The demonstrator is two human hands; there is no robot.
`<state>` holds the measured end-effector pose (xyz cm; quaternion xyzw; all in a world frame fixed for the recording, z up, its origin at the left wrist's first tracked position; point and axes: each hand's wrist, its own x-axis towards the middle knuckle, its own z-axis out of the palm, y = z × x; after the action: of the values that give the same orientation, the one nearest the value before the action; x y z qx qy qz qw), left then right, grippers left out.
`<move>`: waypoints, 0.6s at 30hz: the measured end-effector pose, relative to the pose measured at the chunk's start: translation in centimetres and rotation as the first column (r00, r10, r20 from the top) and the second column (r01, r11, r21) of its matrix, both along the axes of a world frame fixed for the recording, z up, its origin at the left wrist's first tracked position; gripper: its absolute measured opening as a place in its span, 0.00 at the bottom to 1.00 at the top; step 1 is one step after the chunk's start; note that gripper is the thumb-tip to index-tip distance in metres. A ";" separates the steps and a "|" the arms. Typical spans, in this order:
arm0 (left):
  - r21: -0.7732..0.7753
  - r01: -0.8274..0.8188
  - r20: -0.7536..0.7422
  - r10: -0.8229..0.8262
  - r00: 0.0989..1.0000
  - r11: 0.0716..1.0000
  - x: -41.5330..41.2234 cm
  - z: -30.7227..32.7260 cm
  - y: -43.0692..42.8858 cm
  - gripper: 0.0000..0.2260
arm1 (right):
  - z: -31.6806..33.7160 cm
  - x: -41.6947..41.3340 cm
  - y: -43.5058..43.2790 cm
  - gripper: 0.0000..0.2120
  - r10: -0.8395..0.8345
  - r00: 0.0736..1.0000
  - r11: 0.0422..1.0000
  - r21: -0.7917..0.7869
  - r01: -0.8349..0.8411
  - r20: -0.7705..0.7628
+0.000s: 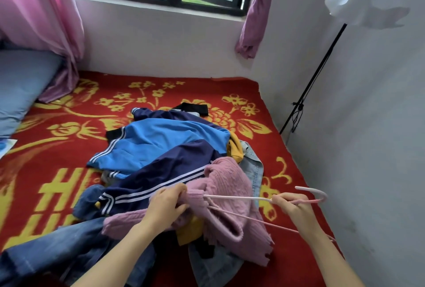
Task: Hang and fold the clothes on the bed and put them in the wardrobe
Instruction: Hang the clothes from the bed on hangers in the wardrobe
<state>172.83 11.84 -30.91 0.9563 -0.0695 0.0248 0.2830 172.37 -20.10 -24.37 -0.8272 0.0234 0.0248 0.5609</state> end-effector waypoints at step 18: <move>0.021 0.158 0.534 -0.145 0.833 0.987 -0.1 6.7 -5.2 0.15 | 6.2 0.7 4.6 0.13 0.048 0.967 0.989 -0.148 -0.011 0.252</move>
<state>172.70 6.61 -24.18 0.8997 -0.2206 0.2679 0.2648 173.10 -15.54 -18.14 -0.8626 -0.0595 -0.0752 0.4968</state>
